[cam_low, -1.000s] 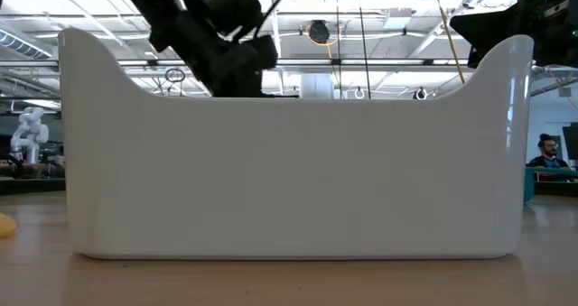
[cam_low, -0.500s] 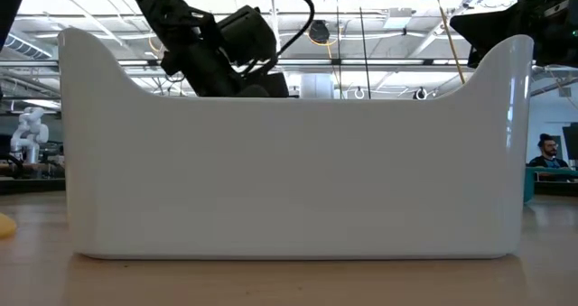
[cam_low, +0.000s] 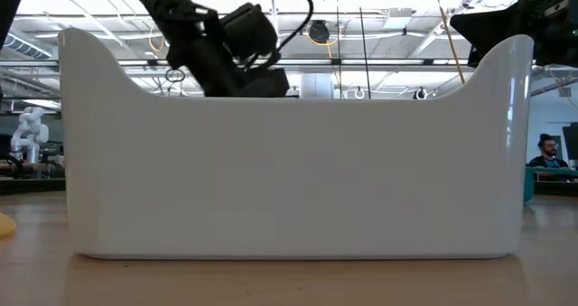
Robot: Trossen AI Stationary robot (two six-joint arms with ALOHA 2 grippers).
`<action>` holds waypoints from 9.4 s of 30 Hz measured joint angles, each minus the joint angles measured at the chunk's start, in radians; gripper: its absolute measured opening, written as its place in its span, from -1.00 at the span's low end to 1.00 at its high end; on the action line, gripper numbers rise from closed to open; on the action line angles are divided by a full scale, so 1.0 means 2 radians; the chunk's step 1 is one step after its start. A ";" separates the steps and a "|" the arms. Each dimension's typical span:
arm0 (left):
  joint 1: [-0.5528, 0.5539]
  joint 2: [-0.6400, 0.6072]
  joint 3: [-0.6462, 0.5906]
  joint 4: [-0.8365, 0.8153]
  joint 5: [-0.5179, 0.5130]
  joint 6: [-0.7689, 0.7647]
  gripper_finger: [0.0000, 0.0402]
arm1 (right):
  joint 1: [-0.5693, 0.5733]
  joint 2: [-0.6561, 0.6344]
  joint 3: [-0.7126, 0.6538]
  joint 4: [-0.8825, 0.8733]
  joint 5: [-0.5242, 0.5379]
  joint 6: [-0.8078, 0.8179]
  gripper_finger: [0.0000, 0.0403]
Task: Nest measuring cups in basket
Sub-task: Stack the orange measuring cup on the purple measuring cup, then stack the red measuring cup on the orange measuring cup, then stack the light blue measuring cup on the red measuring cup
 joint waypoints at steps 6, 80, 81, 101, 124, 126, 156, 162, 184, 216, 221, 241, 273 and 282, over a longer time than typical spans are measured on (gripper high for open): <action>0.037 -0.028 0.070 -0.071 -0.040 0.027 -0.96 | 0.000 0.000 0.000 0.000 0.000 0.000 -1.00; 0.081 -0.271 -0.056 -0.386 -0.052 -0.048 -0.36 | 0.000 0.001 0.000 -0.001 0.000 0.000 -1.00; 0.080 -0.276 -0.070 -0.389 -0.048 -0.058 -0.36 | 0.000 0.000 0.000 -0.001 0.000 0.000 -1.00; 0.065 -0.288 -0.206 -0.315 -0.016 -0.127 -0.36 | 0.000 0.000 0.000 -0.001 0.000 0.000 -1.00; 0.080 -0.287 -0.095 -0.307 0.027 -0.050 -0.96 | 0.000 0.000 0.000 -0.001 0.000 0.000 -1.00; 0.085 -0.287 -0.062 -0.308 0.028 -0.025 -0.96 | 0.000 0.000 0.000 -0.001 0.000 0.000 -1.00; 0.171 0.011 0.287 -0.311 0.096 0.254 -0.96 | 0.000 0.001 0.000 0.011 0.027 0.053 -1.00; 0.185 0.059 0.296 -0.278 0.096 0.299 -0.96 | 0.000 0.001 0.000 0.011 0.029 0.053 -1.00; 0.205 0.116 0.296 -0.243 0.094 0.353 -0.92 | 0.000 0.001 0.000 0.010 0.070 0.040 -1.00; 0.205 0.051 0.296 -0.301 0.074 0.295 -0.15 | 0.000 0.000 0.000 0.128 0.086 0.140 -1.00; 0.201 -0.036 0.296 -0.310 0.075 0.264 -0.20 | -0.001 0.000 0.000 0.125 0.175 0.134 -1.00; 0.177 -0.258 0.090 -0.147 0.081 0.165 -0.37 | 0.001 0.214 0.250 -0.230 0.103 0.164 -1.00; 0.177 -0.333 -0.141 0.070 0.077 0.118 -0.37 | 0.012 0.408 0.216 -0.442 0.025 0.328 -0.38; 0.177 -0.333 -0.141 0.071 0.077 0.119 -0.37 | 0.012 0.427 0.177 -0.409 0.025 0.339 -0.51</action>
